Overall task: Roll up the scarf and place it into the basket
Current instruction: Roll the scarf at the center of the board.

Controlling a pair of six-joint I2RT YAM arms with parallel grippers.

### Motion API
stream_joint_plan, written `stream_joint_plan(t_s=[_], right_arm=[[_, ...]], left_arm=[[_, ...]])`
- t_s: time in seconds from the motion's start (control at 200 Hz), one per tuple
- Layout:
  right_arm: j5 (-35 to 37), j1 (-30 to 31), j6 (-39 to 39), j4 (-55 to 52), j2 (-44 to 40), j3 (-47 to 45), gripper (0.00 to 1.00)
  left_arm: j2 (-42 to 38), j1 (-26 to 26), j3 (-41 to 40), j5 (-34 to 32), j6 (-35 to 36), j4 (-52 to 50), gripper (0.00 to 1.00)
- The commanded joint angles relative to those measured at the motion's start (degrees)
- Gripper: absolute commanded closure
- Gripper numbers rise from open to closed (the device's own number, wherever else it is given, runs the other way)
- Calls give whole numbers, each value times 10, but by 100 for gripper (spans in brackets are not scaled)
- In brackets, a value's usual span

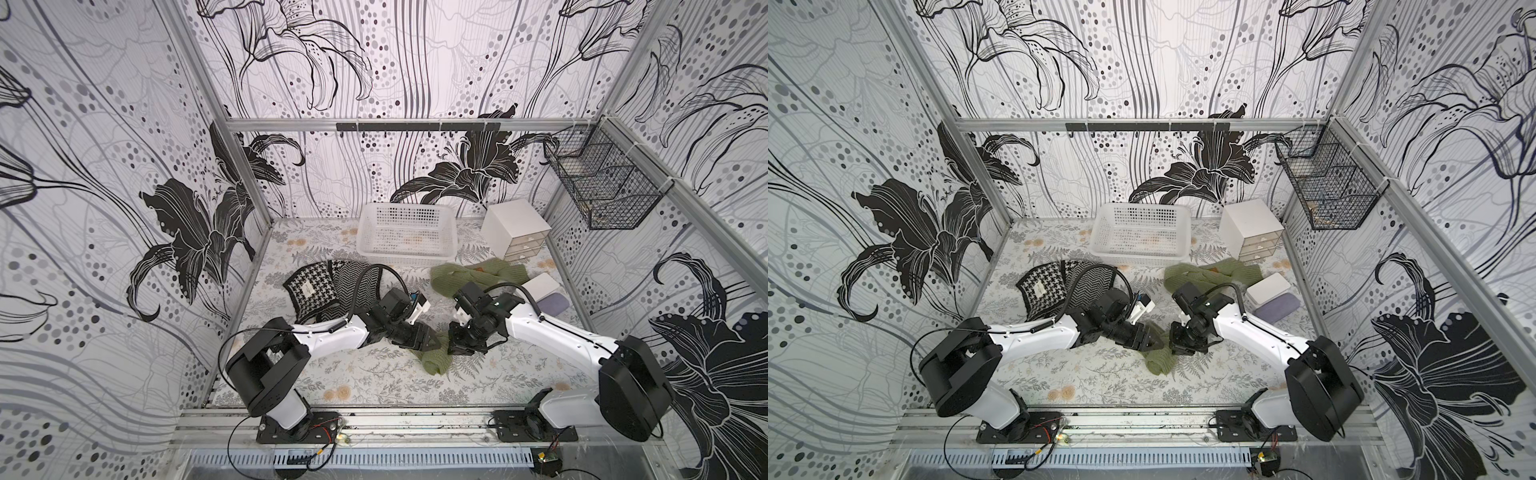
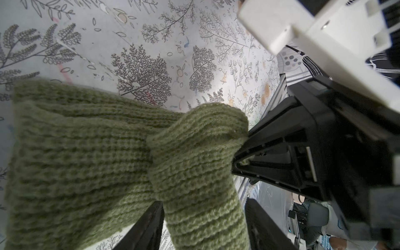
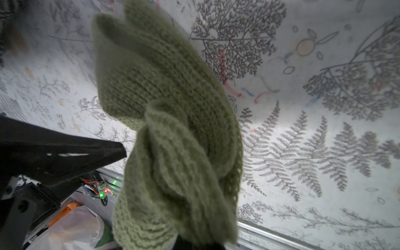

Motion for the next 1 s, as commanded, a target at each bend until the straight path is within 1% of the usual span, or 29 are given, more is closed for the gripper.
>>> stream_joint_plan(t_s=[0.0, 0.085, 0.185, 0.315, 0.581, 0.691, 0.771, 0.921, 0.996], right_arm=[[3, -1, 6, 8, 7, 31, 100], [1, -1, 8, 11, 12, 47, 100], [-11, 4, 15, 27, 21, 57, 100], [-16, 25, 31, 56, 29, 70, 100], [-30, 37, 48, 158, 114, 61, 100], [-9, 38, 44, 179, 162, 75, 100], [-8, 38, 40, 197, 204, 80, 100], [-7, 38, 41, 224, 259, 78, 100], [-7, 38, 42, 235, 275, 79, 100]], left_arm=[[24, -2, 6, -26, 17, -8, 49], [54, -2, 7, -21, 14, 4, 57], [82, 4, 3, -24, 0, 28, 72], [98, 19, -7, -21, -12, 51, 73], [124, 40, -5, -2, -23, 80, 71], [129, 48, 2, 12, -27, 80, 67], [111, 59, 10, -1, -13, 27, 61], [60, 96, 42, -94, 26, -165, 53], [39, 103, 50, -103, 40, -209, 48]])
